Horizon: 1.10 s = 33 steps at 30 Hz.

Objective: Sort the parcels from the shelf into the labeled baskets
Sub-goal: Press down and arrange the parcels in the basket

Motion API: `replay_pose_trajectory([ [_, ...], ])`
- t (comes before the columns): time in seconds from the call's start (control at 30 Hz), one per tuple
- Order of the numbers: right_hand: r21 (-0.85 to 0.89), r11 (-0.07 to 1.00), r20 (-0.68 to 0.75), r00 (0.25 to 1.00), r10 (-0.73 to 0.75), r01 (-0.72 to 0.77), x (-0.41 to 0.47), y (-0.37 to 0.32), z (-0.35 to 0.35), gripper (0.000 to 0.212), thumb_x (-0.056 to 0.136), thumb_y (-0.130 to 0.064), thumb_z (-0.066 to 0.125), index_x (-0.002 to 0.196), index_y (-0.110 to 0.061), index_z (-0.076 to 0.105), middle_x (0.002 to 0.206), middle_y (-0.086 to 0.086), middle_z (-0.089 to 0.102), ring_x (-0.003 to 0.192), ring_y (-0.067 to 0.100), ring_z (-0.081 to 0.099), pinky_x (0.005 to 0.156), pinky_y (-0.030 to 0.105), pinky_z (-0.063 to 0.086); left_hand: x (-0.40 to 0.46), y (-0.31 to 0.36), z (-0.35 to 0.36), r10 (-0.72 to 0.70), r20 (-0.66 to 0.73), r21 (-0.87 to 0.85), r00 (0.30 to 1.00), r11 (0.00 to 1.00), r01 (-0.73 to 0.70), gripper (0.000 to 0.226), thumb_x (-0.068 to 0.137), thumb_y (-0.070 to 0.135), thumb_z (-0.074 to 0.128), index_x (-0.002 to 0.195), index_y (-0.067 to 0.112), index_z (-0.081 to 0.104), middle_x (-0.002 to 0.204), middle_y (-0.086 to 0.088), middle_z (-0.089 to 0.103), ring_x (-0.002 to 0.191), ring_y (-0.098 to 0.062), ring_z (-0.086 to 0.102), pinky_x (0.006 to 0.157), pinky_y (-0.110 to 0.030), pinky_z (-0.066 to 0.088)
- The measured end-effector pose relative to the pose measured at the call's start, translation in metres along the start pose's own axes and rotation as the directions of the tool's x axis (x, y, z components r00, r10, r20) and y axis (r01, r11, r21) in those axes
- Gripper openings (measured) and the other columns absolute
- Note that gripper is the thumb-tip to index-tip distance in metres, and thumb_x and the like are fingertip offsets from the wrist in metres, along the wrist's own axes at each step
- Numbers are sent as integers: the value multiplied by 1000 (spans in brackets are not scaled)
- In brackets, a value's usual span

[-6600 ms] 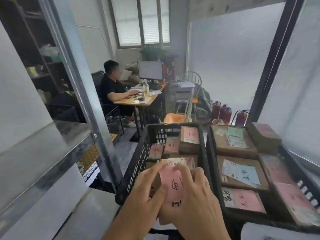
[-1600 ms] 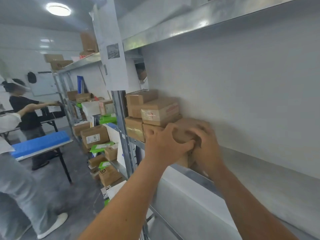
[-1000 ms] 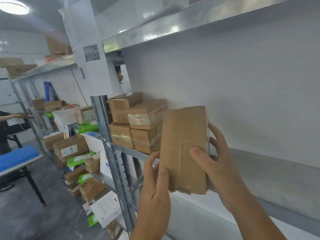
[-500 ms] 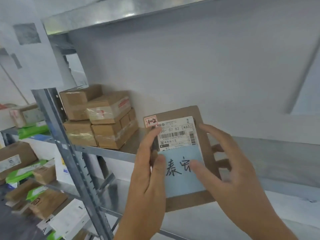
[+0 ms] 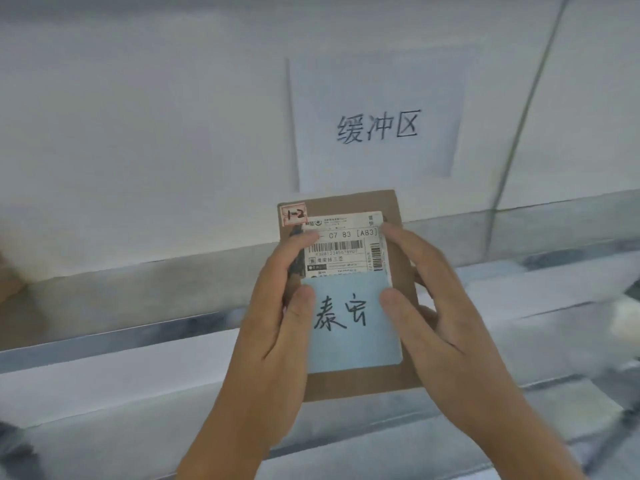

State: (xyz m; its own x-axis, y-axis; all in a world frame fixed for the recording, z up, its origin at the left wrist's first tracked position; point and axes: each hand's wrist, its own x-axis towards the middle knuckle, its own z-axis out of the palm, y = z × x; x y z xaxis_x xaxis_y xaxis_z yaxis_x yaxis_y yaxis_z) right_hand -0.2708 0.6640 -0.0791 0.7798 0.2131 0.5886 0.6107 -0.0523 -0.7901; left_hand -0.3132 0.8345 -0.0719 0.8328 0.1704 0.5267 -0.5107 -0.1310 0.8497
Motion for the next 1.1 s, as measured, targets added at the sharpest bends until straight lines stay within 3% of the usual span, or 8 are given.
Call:
replay_pose_trajectory([
  [0.27, -120, 989, -222, 973, 57, -85, -60, 3, -197, 53, 107, -11, 51, 143, -49, 47, 142, -32, 48, 128, -6, 51, 82, 9, 53, -10, 7, 203, 30, 258, -53, 966, 998, -16, 45, 111, 17, 39, 138, 51, 51, 138, 24, 60, 120, -13, 66, 87, -27, 60],
  [0.4, -172, 975, -330, 941, 79, -142, -100, 1, -291, 51, 108, -13, 50, 145, -48, 46, 139, -34, 46, 123, -9, 53, 78, 17, 59, -27, 16, 305, 18, 381, -131, 924, 991, 35, 45, 112, 18, 39, 134, 54, 52, 134, 25, 61, 114, -13, 68, 82, -28, 60],
  [0.53, -238, 944, -458, 883, 98, -228, -147, 0, -373, 50, 108, -14, 49, 146, -46, 46, 145, -31, 41, 124, -2, 56, 79, 18, 60, -46, 18, 406, 16, 509, -177, 861, 980, 86, 37, 108, 29, 44, 130, 58, 52, 143, 16, 57, 114, -19, 68, 86, -39, 62],
  [0.67, -269, 901, -605, 787, 117, -341, -202, -3, -445, 51, 108, -12, 51, 147, -45, 46, 150, -28, 39, 127, -1, 55, 86, 24, 60, -73, 21, 502, 26, 649, -195, 761, 972, 132, 37, 107, 27, 46, 126, 58, 52, 139, 16, 58, 107, -16, 71, 76, -30, 63],
  [0.77, -283, 853, -708, 696, 123, -438, -243, -6, -490, 53, 108, -11, 52, 147, -47, 45, 152, -27, 38, 127, 4, 56, 89, 30, 61, -95, 21, 564, 59, 738, -213, 672, 966, 150, 42, 109, 17, 46, 127, 54, 55, 134, 14, 61, 102, -18, 73, 74, -33, 63],
  [0.93, -258, 753, -828, 540, 151, -606, -293, -11, -551, 55, 108, -15, 52, 142, -58, 44, 151, -30, 38, 125, 2, 57, 85, 26, 61, -126, 20, 658, 87, 858, -212, 507, 958, 194, 47, 109, 12, 45, 126, 55, 55, 133, 11, 60, 96, -16, 72, 70, -33, 62],
  [1.03, -241, 670, -869, 464, 174, -702, -310, -5, -582, 53, 109, -18, 51, 143, -58, 44, 150, -28, 40, 115, -1, 63, 80, 26, 62, -136, 11, 706, 99, 905, -199, 414, 958, 205, 44, 109, 17, 46, 127, 57, 54, 133, 13, 56, 99, -13, 69, 73, -30, 60],
  [1.1, -228, 608, -886, 421, 194, -761, -313, 2, -604, 50, 109, -19, 51, 143, -55, 44, 147, -26, 41, 111, -11, 60, 76, 21, 60, -137, -1, 738, 88, 931, -171, 353, 962, 212, 43, 109, 21, 47, 128, 59, 54, 136, 15, 53, 108, -13, 67, 82, -36, 61],
])
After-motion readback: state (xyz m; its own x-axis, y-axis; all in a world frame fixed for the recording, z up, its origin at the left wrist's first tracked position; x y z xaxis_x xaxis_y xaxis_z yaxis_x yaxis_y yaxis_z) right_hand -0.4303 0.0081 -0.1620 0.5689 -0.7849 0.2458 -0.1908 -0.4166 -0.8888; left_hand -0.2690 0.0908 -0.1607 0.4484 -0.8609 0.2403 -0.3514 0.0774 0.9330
